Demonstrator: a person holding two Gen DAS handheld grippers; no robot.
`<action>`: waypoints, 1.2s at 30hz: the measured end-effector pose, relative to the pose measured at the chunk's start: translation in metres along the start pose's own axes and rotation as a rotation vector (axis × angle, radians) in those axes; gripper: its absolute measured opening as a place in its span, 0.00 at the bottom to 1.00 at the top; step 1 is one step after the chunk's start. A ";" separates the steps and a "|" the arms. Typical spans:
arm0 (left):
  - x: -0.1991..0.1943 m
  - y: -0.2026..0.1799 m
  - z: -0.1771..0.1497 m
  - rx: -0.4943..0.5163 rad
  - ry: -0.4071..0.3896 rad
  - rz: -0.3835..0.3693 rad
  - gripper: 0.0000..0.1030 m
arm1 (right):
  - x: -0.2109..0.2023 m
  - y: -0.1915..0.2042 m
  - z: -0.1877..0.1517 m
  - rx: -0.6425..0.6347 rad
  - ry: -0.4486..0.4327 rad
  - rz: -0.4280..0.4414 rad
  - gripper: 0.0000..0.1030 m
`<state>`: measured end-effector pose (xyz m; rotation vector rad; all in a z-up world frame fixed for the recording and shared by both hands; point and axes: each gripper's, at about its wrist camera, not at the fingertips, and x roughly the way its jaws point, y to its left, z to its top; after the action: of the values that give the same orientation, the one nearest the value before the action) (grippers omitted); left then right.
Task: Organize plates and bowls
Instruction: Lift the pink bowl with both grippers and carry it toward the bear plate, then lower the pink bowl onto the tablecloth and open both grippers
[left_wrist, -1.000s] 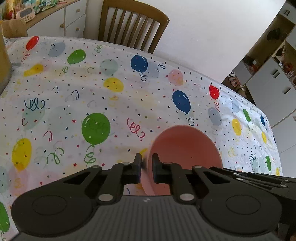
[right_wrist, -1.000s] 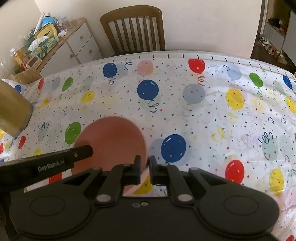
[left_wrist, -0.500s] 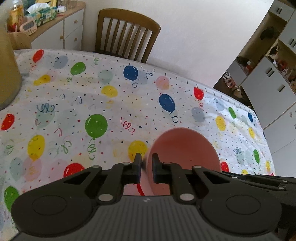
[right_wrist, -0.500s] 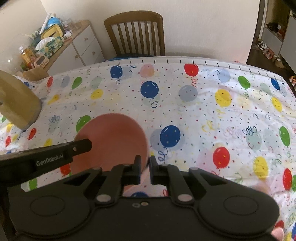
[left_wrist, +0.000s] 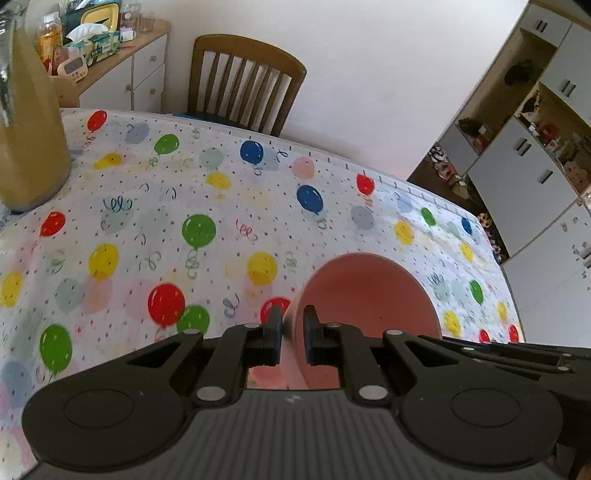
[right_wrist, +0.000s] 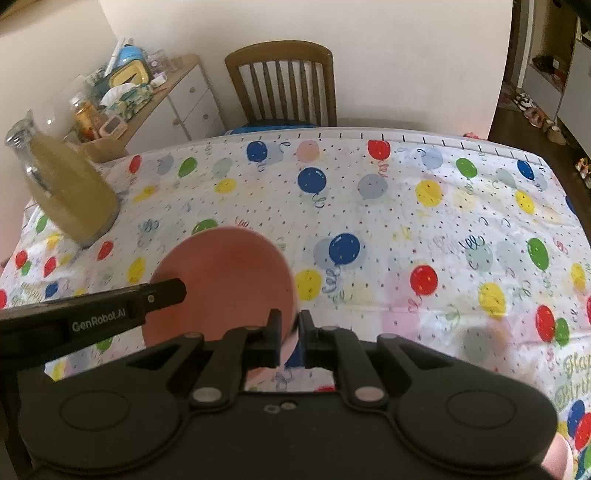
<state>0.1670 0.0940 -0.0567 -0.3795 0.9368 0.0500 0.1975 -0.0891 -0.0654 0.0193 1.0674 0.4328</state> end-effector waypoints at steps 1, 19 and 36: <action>-0.006 -0.001 -0.004 0.002 0.000 -0.004 0.11 | -0.005 0.001 -0.004 -0.004 0.004 0.000 0.08; -0.066 -0.012 -0.097 -0.013 0.067 0.021 0.11 | -0.060 0.007 -0.086 -0.079 0.078 0.043 0.08; -0.071 -0.005 -0.159 -0.077 0.142 0.079 0.11 | -0.056 0.006 -0.139 -0.112 0.170 0.084 0.08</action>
<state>0.0023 0.0439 -0.0829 -0.4210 1.0921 0.1325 0.0546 -0.1304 -0.0849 -0.0737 1.2105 0.5775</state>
